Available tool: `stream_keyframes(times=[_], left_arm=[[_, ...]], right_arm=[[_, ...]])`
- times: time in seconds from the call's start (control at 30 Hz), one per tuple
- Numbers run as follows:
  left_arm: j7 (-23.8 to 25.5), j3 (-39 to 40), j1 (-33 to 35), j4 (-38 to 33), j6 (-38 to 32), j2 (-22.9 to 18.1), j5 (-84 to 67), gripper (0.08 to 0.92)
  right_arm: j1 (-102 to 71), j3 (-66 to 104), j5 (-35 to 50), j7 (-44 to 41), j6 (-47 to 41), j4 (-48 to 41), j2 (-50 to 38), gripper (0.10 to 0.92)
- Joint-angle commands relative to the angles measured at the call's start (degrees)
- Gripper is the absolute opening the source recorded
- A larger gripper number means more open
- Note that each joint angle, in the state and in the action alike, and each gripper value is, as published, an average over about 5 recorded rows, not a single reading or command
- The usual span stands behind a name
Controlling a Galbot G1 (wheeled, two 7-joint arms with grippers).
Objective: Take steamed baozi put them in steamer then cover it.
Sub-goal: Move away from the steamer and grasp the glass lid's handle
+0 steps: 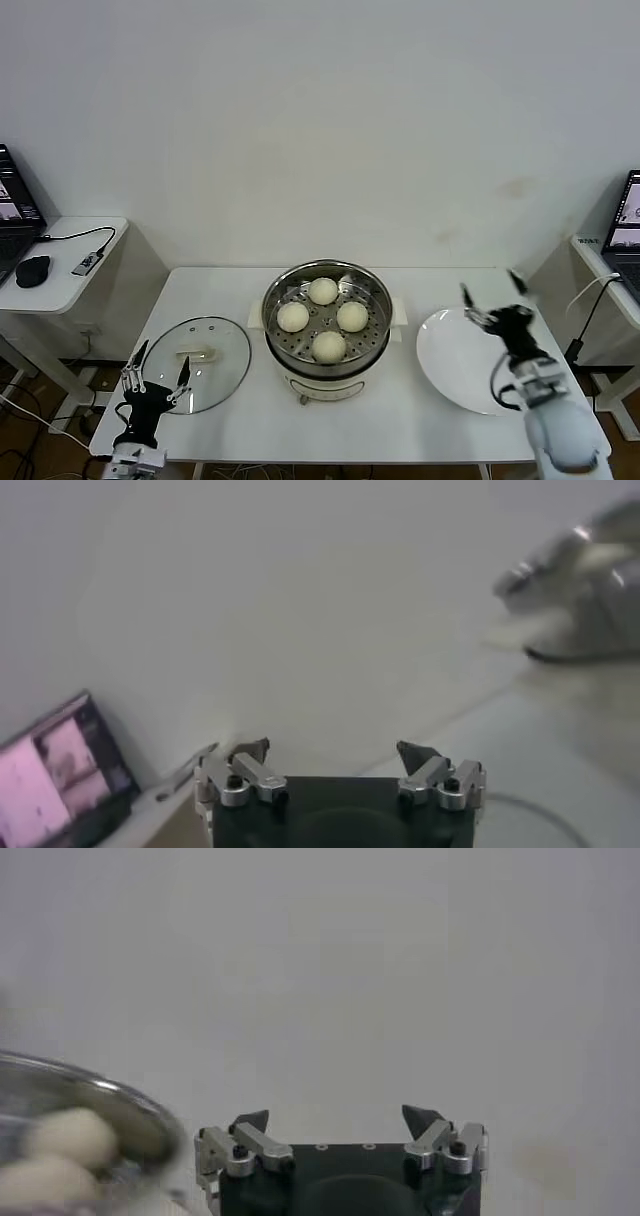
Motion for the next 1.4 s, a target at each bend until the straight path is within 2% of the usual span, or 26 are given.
stream_keyframes(times=[0.03,0.2,0.63,1.4], left_arm=[[0.7,-1.1,-2.0,9.5,-6.0,3.5,32.9,0.823],[1.3,0.5,-7.5,15.4,-6.5,4.5,34.7,0.823],[2.6,4.7,-19.1,23.5,-6.0,5.7,36.2,0.823],[2.5,6.6,-26.2,31.3,-6.0,4.3,35.1,0.823]], right_arm=[[-8.9,15.1,-0.4,6.6,-0.5,1.0,8.1,0.823],[-10.0,16.1,-0.6,7.4,-0.1,0.8,8.9,0.823],[-11.9,17.3,-2.1,7.5,-0.2,2.0,11.2,0.823],[-14.1,17.7,-4.2,7.2,1.1,2.2,12.2,0.823]])
